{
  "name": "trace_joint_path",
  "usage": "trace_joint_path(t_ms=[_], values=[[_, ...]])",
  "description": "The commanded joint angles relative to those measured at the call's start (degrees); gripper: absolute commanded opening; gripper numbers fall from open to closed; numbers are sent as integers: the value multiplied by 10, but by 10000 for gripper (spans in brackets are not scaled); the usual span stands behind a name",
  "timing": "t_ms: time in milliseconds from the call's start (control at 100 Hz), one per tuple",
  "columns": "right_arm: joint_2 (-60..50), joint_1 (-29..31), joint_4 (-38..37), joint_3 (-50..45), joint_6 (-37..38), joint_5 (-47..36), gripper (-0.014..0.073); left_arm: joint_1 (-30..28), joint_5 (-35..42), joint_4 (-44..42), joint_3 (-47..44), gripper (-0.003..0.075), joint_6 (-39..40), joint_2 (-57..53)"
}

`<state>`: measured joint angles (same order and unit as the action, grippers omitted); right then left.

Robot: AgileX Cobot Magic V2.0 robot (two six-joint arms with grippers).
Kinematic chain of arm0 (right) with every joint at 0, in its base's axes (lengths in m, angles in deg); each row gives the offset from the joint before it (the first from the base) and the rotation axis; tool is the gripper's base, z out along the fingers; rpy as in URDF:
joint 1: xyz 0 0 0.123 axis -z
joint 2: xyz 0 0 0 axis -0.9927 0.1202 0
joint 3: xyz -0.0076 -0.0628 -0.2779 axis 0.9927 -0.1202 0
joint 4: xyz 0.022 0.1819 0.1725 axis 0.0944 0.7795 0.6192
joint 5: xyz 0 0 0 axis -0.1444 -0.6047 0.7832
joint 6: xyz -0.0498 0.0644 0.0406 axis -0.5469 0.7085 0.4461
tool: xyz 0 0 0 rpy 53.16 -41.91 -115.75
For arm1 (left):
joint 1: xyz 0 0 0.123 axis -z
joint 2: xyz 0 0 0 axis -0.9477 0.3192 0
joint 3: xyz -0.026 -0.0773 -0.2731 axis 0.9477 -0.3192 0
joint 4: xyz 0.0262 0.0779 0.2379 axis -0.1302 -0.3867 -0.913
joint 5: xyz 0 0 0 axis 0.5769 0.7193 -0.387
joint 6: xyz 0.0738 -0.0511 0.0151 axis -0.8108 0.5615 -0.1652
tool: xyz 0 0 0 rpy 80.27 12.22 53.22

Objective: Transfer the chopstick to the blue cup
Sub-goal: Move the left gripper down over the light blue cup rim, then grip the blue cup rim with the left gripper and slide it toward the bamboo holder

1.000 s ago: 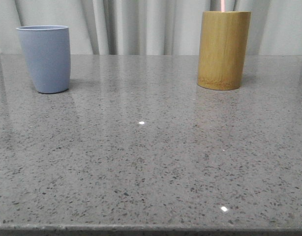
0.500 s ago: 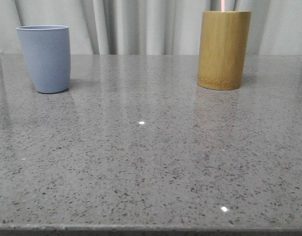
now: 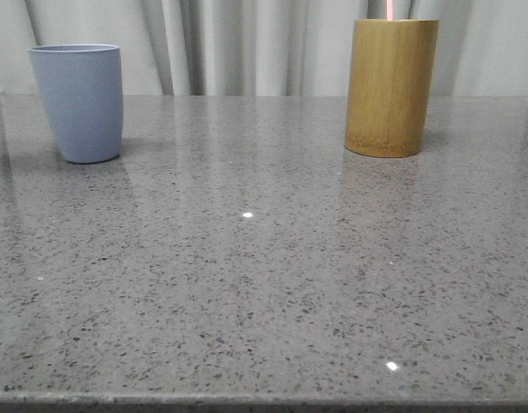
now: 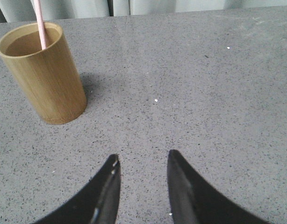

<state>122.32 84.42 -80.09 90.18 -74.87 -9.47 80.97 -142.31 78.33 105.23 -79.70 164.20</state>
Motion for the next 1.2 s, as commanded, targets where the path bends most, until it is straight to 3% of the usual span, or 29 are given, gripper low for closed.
trace_joint_path(t_ms=[0, 290, 660, 870, 1110, 1190], values=[[3, 4, 2, 23, -6, -43, 273, 8, -7, 8, 54, 368, -2, 17], [3, 4, 2, 23, -6, -43, 273, 8, -68, 10, 132, 368, -2, 107], [3, 4, 2, 23, -6, -43, 273, 8, -71, 10, 151, 349, -2, 165], [3, 4, 2, 23, -6, -45, 273, 8, -73, 10, 151, 233, -2, 176], [3, 4, 2, 23, -6, -45, 273, 8, -74, 12, 151, -20, -2, 179], [3, 4, 2, 23, -6, -45, 273, 8, -74, 12, 151, -19, -2, 179]])
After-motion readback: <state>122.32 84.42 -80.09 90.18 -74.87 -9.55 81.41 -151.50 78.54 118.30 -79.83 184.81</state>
